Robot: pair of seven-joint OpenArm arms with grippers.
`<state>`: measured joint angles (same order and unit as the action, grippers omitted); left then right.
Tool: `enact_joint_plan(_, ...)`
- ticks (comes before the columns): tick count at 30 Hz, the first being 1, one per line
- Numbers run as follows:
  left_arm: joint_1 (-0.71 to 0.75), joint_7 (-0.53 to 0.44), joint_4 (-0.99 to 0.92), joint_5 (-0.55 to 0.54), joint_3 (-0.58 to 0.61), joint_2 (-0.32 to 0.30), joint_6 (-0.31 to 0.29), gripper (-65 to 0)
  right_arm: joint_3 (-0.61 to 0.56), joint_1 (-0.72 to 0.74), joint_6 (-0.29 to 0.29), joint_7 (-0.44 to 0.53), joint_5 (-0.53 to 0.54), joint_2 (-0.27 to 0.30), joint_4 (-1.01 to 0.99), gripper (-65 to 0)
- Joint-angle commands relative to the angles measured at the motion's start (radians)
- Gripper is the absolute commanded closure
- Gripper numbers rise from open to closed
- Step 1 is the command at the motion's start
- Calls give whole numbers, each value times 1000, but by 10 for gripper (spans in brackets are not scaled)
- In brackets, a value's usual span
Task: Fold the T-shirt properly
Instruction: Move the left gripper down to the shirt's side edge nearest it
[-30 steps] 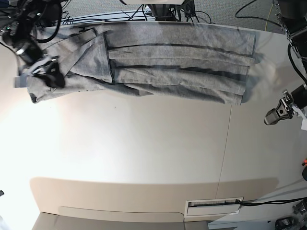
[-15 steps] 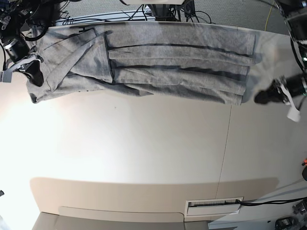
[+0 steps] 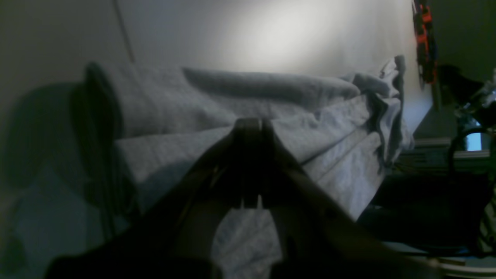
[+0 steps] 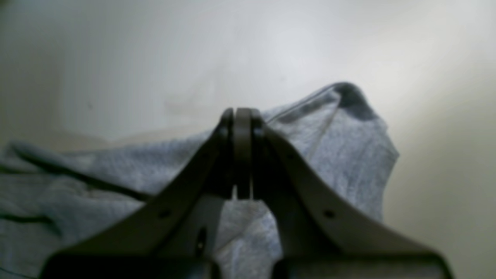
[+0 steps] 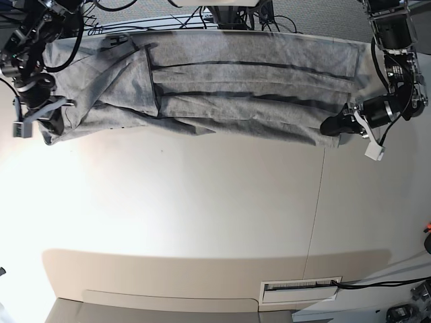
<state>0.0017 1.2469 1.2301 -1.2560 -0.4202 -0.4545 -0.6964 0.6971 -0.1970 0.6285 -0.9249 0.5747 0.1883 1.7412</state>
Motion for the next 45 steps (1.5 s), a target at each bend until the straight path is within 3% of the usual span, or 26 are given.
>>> enact_joint_plan(1,-16,-24,13,-22,-7,-21,-2,0,-6,6,-4,47,-4,18,-5,0)
enact_joint_plan(10,-15,-74,13,92,-7,-8,-2,0,-21,49,-26,123,-33,28,-303,0)
enact_joint_plan(14,-15,-119,7,204,-7,-8,19,0,-21,53,-28,139,-46,28,-343,0)
enact_joint_plan(17,-15,-167,-21,296,-7,-9,60,0,-21,53,-74,161,-113,31,-343,0)
enact_joint_plan(21,-15,-220,-47,393,-7,-10,118,0,-21,53,-179,183,-174,45,-343,0)
enact_joint_plan(23,-15,-228,-51,396,-7,-13,125,0,-21,53,-220,193,-192,45,-343,0)
enact_joint_plan(26,-16,-256,-50,363,-7,-14,118,0,-21,53,-222,192,-176,44,-343,0)
enact_joint_plan(28,-16,-280,-49,269,-8,-18,48,0,-21,54,-222,192,-143,44,-343,0)
enact_joint_plan(29,-16,-278,-48,203,-11,-22,-2,-23,-21,53,-222,192,-128,44,-343,0)
enact_joint_plan(31,-22,-254,-35,99,-24,-32,-2,-159,-21,54,-217,192,-101,44,-342,0)
enact_joint_plan(34,-27,-194,-5,50,-89,-40,-2,-347,-21,60,-186,190,-93,44,-342,0)
enact_joint_plan(41,60,-166,-1,23,-289,-105,-2,-383,-21,64,-167,188,-93,44,-342,0)
enact_joint_plan(45,174,-168,-2,20,-356,-115,-2,-475,-21,64,-167,188,-93,44,-342,0)
